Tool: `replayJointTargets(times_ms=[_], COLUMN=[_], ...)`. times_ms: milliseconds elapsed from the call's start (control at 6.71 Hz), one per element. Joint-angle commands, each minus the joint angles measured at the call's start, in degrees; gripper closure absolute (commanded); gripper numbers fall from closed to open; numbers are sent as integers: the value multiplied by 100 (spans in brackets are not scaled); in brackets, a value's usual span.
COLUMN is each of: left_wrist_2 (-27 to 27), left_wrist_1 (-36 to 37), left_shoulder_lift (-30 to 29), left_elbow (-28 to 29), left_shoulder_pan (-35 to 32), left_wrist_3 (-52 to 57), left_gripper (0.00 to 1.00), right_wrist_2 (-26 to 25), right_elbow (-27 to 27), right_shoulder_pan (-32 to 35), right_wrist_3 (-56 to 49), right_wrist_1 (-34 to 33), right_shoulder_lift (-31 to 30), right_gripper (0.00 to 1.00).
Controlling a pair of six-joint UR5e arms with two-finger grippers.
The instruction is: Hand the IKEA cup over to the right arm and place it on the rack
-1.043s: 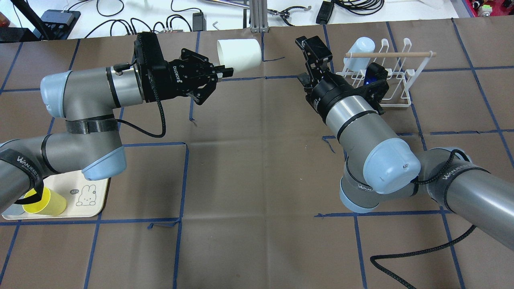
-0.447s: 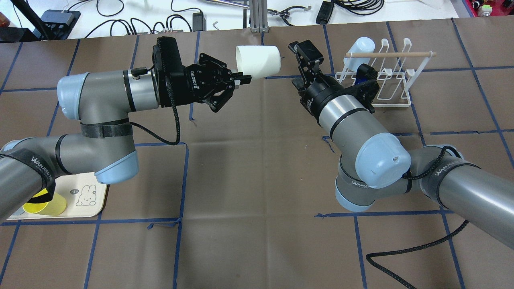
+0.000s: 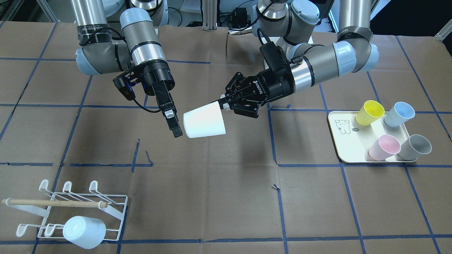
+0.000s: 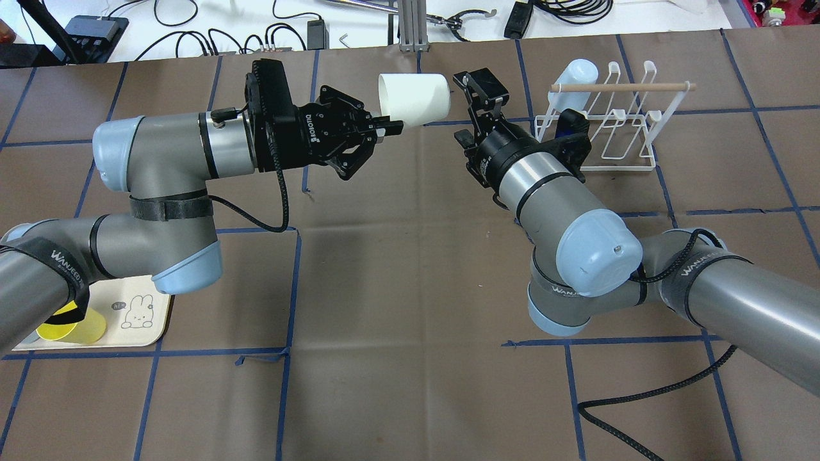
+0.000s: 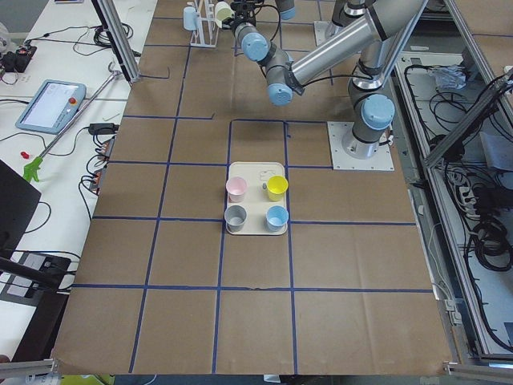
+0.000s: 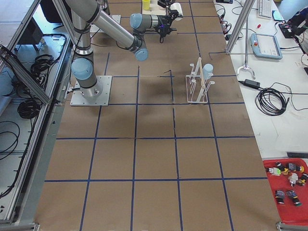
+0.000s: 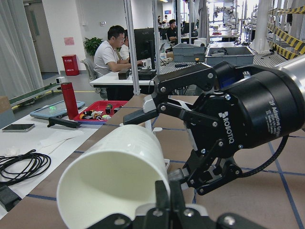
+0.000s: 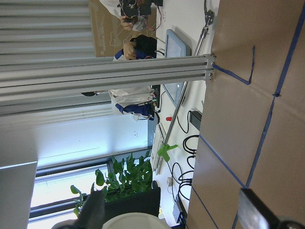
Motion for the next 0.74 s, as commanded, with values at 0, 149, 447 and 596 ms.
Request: replayJointTargets(times_ms=[0,149,447,596], left_wrist_2=[8,9,0,0], left_wrist_1=[0,0,0,0], left_shoulder_lift=[11,20,46,38], left_elbow=[0,8,8,8], left_shoulder_pan=[0,0,0,0], left_wrist_3=[-14,-14,-14,-14], left_gripper=[96,96,94,94], right_wrist_2=[9,0,-18,-18], right_elbow=[-143,-292,-293,-293], right_shoulder_pan=[-12,-3,23,23], right_wrist_3=[219,245,298,298], right_wrist_1=[-1,-1,-1,-1], right_shoulder_lift=[23,-3,-3,-3], right_gripper=[0,0,0,0])
